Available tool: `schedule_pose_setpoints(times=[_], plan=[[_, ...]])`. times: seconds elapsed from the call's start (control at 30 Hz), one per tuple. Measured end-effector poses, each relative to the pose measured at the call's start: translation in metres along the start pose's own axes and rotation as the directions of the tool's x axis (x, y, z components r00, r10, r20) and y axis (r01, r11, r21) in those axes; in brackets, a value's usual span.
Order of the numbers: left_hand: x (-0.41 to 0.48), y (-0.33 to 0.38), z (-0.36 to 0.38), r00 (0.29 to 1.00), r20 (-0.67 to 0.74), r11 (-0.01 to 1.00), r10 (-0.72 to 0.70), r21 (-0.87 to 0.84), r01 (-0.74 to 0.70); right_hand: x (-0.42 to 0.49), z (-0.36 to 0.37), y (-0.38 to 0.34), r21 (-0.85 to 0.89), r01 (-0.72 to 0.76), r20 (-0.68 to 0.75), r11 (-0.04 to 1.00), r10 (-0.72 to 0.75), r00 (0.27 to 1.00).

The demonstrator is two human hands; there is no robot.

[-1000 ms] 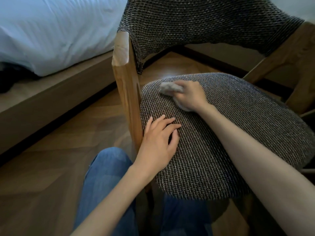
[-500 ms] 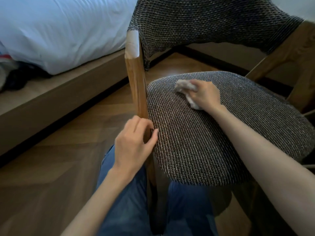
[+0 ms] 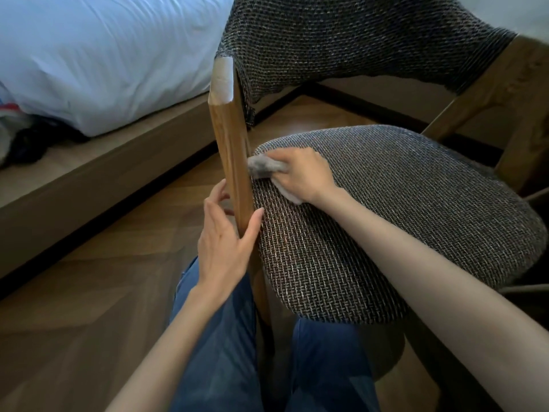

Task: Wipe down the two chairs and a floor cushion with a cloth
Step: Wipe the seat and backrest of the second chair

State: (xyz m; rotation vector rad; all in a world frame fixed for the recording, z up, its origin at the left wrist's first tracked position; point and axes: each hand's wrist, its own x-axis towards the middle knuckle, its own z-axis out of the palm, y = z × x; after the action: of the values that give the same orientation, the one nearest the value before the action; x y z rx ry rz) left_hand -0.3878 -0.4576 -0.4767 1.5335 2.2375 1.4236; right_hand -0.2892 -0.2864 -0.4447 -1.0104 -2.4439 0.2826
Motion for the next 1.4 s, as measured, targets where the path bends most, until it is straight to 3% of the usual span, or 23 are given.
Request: schedule_pose_setpoints(times=[0.1, 0.23, 0.33, 0.4, 0.53, 0.7, 0.8, 0.93, 1.03, 1.23, 1.4], plan=[[0.004, -0.001, 0.002, 0.999, 0.032, 1.000, -0.005, -0.001, 0.005, -0.001, -0.015, 0.045, -0.088, -0.175, -0.024, 0.981, 0.174, 0.984], [0.008, -0.002, 0.007, 0.999, 0.035, 0.999, -0.027, -0.027, 0.028, -0.011, -0.045, 0.109, -0.167, -0.487, -0.193, 0.858, 0.456, 0.869], [0.008, -0.005, 0.012, 0.998, 0.042, 0.995, -0.055, -0.079, 0.059, -0.011, -0.045, 0.105, -0.157, -0.584, -0.237, 0.797, 0.543, 0.806], [0.006, -0.006, 0.015, 0.996, 0.048, 0.990, -0.080, -0.115, 0.085, -0.014, -0.033, 0.077, -0.125, -0.551, -0.215, 0.825, 0.520, 0.827], [0.005, -0.007, 0.023, 0.993, 0.023, 0.981, -0.116, -0.157, 0.119, -0.035, -0.010, -0.005, -0.065, -0.302, -0.123, 0.951, 0.293, 0.948], [0.004, -0.010, 0.024, 0.994, 0.020, 0.981, -0.109, -0.158, 0.111, -0.054, -0.013, -0.029, -0.033, -0.167, -0.086, 0.985, 0.163, 0.983], [0.004, -0.012, 0.024, 0.995, 0.037, 0.982, -0.092, -0.160, 0.097, -0.062, -0.033, 0.013, -0.085, -0.294, -0.101, 0.952, 0.286, 0.953], [0.004, -0.014, 0.025, 0.997, 0.035, 0.978, -0.071, -0.192, 0.077, -0.077, -0.074, 0.088, -0.203, -0.599, -0.243, 0.775, 0.552, 0.797], [0.005, -0.014, 0.026, 0.997, 0.036, 0.973, -0.061, -0.220, 0.068, -0.076, -0.074, 0.086, -0.169, -0.685, -0.279, 0.709, 0.632, 0.723], [0.004, -0.014, 0.027, 0.996, 0.042, 0.960, -0.076, -0.267, 0.085, -0.074, -0.017, -0.037, -0.055, -0.394, -0.134, 0.918, 0.384, 0.914], [0.004, -0.018, 0.026, 0.995, 0.070, 0.957, -0.067, -0.277, 0.084, -0.089, -0.024, -0.059, -0.025, -0.214, -0.125, 0.976, 0.210, 0.970]])
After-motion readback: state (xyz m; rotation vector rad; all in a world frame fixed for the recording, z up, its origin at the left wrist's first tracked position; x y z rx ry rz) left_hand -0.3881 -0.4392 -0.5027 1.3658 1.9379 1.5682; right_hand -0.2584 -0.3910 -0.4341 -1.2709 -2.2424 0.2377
